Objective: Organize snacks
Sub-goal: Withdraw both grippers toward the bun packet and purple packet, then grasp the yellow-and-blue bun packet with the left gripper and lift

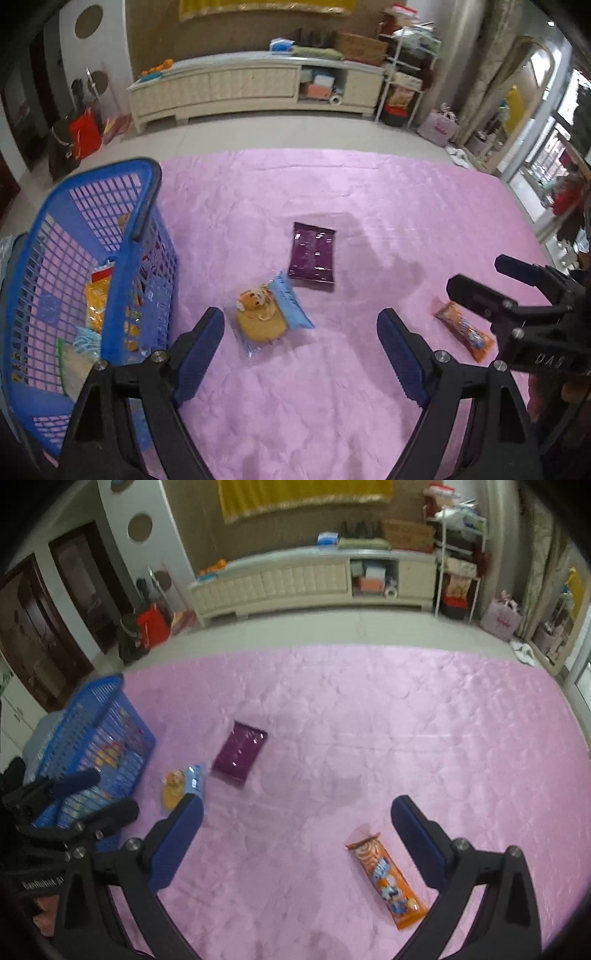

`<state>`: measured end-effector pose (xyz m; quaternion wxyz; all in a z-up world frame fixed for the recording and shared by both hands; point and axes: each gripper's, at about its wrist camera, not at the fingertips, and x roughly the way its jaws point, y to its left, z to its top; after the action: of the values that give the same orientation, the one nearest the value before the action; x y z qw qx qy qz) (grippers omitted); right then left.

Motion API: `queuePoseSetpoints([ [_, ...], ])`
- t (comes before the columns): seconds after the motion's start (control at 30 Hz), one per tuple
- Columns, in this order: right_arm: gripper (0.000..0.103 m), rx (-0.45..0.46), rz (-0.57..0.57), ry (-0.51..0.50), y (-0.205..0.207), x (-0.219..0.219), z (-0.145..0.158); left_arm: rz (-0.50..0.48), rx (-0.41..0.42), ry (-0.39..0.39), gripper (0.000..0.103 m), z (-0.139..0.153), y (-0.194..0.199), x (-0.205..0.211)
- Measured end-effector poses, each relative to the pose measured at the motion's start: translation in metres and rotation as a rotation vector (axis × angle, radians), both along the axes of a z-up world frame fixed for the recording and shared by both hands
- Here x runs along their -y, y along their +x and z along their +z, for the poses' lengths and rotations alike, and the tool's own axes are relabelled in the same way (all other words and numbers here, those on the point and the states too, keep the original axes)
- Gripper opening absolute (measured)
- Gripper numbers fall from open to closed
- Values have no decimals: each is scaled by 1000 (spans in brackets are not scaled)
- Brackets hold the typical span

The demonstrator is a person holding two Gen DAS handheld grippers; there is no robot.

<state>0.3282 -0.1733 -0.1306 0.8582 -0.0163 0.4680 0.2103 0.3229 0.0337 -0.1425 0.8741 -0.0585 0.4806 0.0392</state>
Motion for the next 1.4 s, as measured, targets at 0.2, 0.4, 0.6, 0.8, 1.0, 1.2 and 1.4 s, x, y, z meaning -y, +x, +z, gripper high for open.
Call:
queuePoseSetpoints([
  [0.2,103,-40,17,-5,32,-15,-29,64,-76,-1,83,-36,27,-16],
  [0.4,103,-105,42,-5,48,-24,-64,78,-164,16,83,-71,43,-20],
  [0.6,103,-140,-1,12,53,-13,-66,93,-206,18,83,-93,56,-21],
  [0.8,103,-105,12,-3,42,-3,-53,106,-200,75,77,-92,56,-12],
  [1.0,103,-119,13,-1,44,-1,-53,83,-209,138,53,-93,50,1],
  [1.2,103,-137,11,22,45,-3,-48,54,-119,148,53,-60,30,10],
  [1.4,103,-150,21,76,44,-14,-39,6,-23,170,53,-10,-1,11],
])
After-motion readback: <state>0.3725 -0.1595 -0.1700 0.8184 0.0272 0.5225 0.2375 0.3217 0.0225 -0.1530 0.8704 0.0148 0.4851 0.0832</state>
